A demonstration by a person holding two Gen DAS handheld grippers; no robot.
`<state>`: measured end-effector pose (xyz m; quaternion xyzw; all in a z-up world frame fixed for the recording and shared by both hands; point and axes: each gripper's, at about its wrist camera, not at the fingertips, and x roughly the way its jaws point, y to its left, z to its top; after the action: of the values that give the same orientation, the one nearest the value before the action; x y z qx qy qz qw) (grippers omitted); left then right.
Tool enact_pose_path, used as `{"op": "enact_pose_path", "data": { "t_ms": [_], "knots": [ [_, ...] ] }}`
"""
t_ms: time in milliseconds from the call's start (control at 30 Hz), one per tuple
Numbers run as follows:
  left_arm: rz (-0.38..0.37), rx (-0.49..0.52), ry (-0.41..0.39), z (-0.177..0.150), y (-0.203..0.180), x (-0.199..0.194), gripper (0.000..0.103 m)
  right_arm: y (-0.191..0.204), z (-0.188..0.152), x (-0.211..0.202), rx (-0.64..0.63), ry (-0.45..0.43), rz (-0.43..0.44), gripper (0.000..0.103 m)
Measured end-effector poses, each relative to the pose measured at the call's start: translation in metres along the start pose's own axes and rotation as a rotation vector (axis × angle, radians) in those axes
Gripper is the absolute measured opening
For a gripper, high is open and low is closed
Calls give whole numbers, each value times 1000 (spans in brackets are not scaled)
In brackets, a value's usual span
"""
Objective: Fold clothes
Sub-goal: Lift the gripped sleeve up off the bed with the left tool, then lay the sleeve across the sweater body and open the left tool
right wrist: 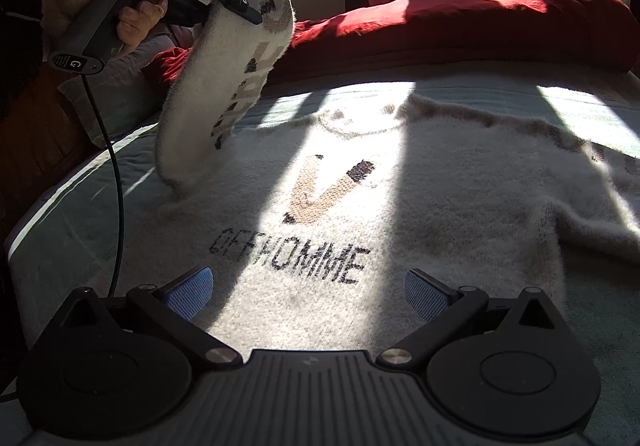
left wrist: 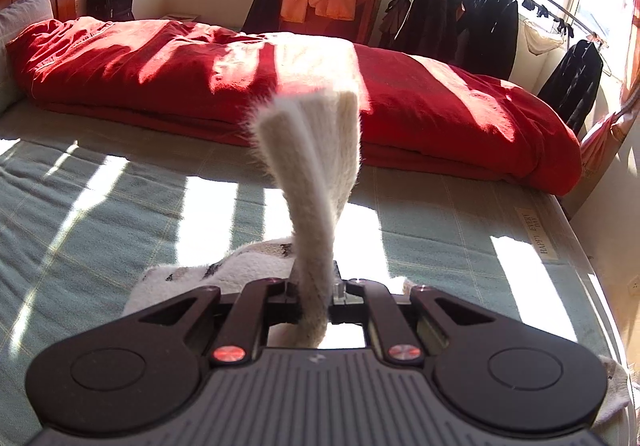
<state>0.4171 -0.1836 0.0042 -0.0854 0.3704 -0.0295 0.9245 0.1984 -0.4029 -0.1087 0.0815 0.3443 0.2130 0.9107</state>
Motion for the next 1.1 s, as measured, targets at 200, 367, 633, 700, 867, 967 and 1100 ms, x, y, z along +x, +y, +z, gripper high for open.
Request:
{"op": "enact_pose_path", "data": {
  "t_ms": [200, 367, 633, 700, 867, 967, 1100],
  "knots": [
    [-24, 30, 27, -11, -26, 10, 7, -10, -6, -4, 4, 6, -39, 103],
    [-36, 77, 54, -23, -49, 20, 7, -21, -7, -8, 45, -1, -42, 103],
    [-40, 144, 126, -53, -76, 45, 7, -39, -9, -13, 97, -7, -75, 103],
    [-38, 161, 143, -60, -82, 52, 7, -47, -9, -17, 121, -15, -87, 103],
    [-38, 197, 176, -76, -99, 66, 7, -65, -8, -23, 202, -39, -98, 103],
    [-41, 216, 190, -82, -106, 72, 7, -69, -9, -24, 207, -38, -112, 103],
    [-44, 243, 201, -88, -116, 76, 7, -71, -9, -24, 210, -36, -117, 103]
  ]
}}
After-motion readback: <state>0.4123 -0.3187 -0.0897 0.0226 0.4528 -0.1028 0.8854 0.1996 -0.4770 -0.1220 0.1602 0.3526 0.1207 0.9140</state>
